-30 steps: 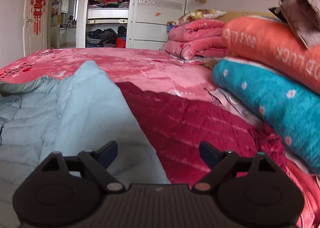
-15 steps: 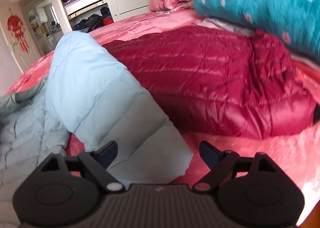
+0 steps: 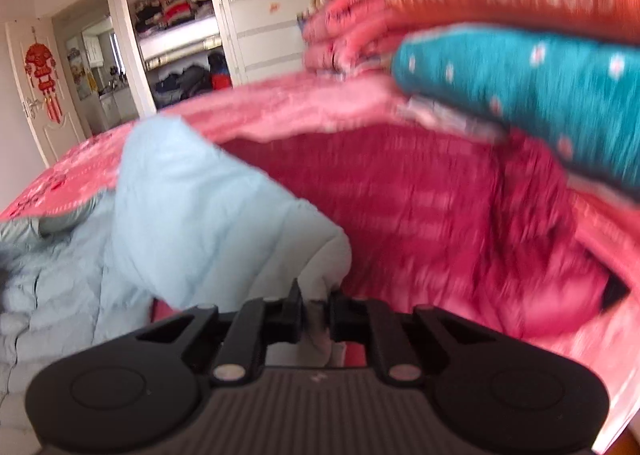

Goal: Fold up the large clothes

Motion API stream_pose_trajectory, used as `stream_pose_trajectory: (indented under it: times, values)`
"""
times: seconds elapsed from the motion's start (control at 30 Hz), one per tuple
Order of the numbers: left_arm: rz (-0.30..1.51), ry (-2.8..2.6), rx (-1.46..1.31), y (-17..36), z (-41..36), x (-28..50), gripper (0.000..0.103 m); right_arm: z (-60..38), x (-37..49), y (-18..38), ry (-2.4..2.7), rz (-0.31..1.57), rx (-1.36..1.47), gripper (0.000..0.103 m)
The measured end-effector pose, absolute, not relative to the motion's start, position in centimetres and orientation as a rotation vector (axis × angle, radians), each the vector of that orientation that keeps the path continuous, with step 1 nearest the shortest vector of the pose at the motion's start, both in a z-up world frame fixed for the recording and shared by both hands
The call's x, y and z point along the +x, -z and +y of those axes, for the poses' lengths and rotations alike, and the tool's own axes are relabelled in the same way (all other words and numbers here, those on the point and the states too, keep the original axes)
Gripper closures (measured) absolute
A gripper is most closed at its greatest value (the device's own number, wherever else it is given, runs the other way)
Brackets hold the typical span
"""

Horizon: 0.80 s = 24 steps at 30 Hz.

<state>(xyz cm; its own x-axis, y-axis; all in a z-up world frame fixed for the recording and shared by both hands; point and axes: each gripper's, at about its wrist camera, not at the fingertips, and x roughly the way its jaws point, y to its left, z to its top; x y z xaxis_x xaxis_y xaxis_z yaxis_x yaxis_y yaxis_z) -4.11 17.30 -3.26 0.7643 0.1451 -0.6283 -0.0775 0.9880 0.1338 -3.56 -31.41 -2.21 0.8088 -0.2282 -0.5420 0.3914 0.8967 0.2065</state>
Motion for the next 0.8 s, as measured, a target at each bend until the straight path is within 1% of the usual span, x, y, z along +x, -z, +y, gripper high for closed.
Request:
stream_pose_trajectory:
  times: [0.13,0.23,0.27,0.3,0.33,0.43,0.53,0.63,0.67,0.7,0.73,0.77,0.8]
  values:
    - [0.729,-0.099,0.12,4.3,16.5,-4.0,0.006,-34.0,-2.6,-1.9,0.423,0.432,0.257,0.096]
    - [0.758,-0.071,0.141,5.2,15.6,-3.6,0.006,-37.0,-1.2,-3.4,0.514,0.405,0.207,0.096]
    - [0.763,-0.068,0.149,5.3,15.3,-3.4,0.007,-38.3,-0.7,-3.6,0.547,0.406,0.21,0.096]
    - [0.766,-0.065,0.155,5.5,15.2,-3.2,0.011,-39.5,-0.4,-3.7,0.568,0.409,0.224,0.095]
    - [0.771,-0.061,0.161,5.8,15.0,-3.0,0.012,-40.8,0.1,-3.6,0.588,0.418,0.246,0.095]
    - [0.78,-0.061,0.176,6.5,14.7,-2.4,0.013,-43.7,1.0,-2.5,0.643,0.461,0.275,0.095]
    - [0.776,-0.065,0.211,7.3,14.5,-2.2,0.013,-44.5,1.7,-0.8,0.653,0.508,0.282,0.095]
    - [0.774,-0.052,0.237,7.8,13.8,-2.1,0.013,-43.5,1.1,0.7,0.664,0.526,0.273,0.09]
    - [0.772,-0.046,0.244,7.9,13.8,-2.1,0.013,-43.0,0.8,1.0,0.662,0.526,0.275,0.081]
    - [0.769,-0.039,0.254,7.9,13.6,-2.1,0.013,-42.6,0.5,1.2,0.663,0.524,0.273,0.065]
    - [0.769,-0.037,0.27,8.3,13.2,-2.2,0.012,-41.7,0.0,1.3,0.672,0.519,0.265,0.056]
    - [0.771,-0.042,0.289,8.6,13.1,-2.2,0.011,-41.1,-0.3,1.2,0.683,0.51,0.253,0.043]
    - [0.771,-0.05,0.31,8.9,13.1,-2.0,0.01,-40.5,-0.8,1.1,0.692,0.498,0.242,0.035]
